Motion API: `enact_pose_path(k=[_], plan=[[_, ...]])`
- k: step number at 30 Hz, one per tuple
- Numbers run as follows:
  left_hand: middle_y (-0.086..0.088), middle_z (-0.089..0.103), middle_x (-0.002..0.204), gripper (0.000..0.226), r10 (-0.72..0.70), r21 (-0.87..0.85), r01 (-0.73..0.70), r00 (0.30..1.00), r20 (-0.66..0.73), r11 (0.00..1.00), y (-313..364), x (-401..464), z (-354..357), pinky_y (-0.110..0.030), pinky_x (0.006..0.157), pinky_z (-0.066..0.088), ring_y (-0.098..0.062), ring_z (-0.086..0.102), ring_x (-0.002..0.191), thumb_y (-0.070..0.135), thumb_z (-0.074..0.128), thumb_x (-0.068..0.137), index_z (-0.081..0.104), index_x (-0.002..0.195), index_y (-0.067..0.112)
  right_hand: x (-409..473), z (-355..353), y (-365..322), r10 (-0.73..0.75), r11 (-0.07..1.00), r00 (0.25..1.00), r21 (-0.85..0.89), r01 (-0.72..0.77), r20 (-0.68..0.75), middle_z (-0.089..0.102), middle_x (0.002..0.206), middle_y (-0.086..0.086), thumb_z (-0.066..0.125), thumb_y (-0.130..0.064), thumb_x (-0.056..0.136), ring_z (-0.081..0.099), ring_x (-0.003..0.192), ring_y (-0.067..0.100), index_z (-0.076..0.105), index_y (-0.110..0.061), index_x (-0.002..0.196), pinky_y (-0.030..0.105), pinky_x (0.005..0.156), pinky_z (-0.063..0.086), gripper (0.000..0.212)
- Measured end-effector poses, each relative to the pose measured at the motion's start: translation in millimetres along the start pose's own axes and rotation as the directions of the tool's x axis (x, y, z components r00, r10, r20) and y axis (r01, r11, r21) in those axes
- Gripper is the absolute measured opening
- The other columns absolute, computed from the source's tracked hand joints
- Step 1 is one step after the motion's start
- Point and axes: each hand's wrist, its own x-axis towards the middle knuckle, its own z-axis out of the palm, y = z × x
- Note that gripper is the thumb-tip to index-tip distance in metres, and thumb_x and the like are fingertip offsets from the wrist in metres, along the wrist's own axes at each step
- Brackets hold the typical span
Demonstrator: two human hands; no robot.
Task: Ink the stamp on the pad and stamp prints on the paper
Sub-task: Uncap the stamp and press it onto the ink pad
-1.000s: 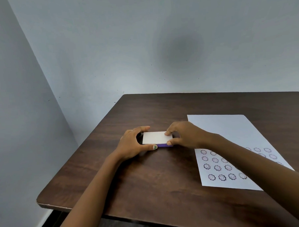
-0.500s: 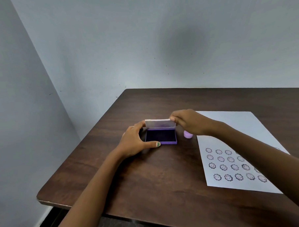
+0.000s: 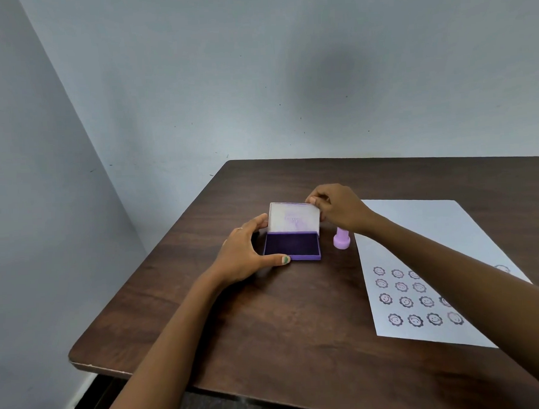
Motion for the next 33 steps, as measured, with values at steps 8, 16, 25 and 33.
enact_pose_path(k=[8, 16, 25, 33], plan=[[0.007, 0.05, 0.14, 0.112, 0.009, -0.016, -0.01, 1.0, -0.01, 1.0, 0, -1, 0, -0.045, 0.11, 0.036, -0.013, 0.043, 0.129, 0.068, 0.072, 0.046, 0.033, 0.143, 0.027, -2, 1, 4, 0.049, 0.996, 0.997, 0.067, -0.053, 0.061, 0.068, 0.11, 0.013, 0.049, -0.014, 0.092, 0.056, 0.09, 0.015, 0.066, -0.003, 0.105, 0.03, 0.075, 0.047, 0.024], [0.009, 0.053, 0.135, 0.109, 0.013, -0.031, -0.013, 1.0, -0.019, 0.999, -1, -1, 0, -0.041, 0.11, 0.037, -0.01, 0.046, 0.126, 0.068, 0.074, 0.045, 0.038, 0.14, 0.029, -10, -4, 4, 0.064, 0.988, 0.983, 0.131, -0.087, 0.172, 0.064, 0.118, 0.009, 0.045, -0.02, 0.094, 0.057, 0.104, 0.019, 0.063, -0.006, 0.112, 0.03, 0.088, 0.045, 0.029], [0.013, 0.052, 0.136, 0.101, 0.036, -0.027, -0.037, 0.999, -0.029, 0.999, 1, -2, 1, -0.041, 0.109, 0.037, -0.008, 0.045, 0.127, 0.066, 0.075, 0.047, 0.042, 0.137, 0.035, -25, -25, 0, 0.024, 0.984, 0.997, 0.174, -0.036, 0.069, 0.066, 0.111, 0.008, 0.049, -0.02, 0.092, 0.059, 0.098, 0.019, 0.065, -0.006, 0.107, 0.023, 0.074, 0.045, 0.026], [0.013, 0.049, 0.138, 0.097, 0.046, -0.005, -0.047, 0.998, -0.044, 0.999, 5, -7, 1, -0.041, 0.108, 0.039, -0.009, 0.044, 0.126, 0.066, 0.074, 0.048, 0.041, 0.135, 0.039, -52, -29, 1, 0.024, 0.995, 0.996, 0.099, -0.033, 0.091, 0.069, 0.092, -0.003, 0.068, -0.036, 0.077, 0.06, 0.078, 0.006, 0.07, -0.016, 0.097, 0.017, 0.065, 0.043, 0.029]])
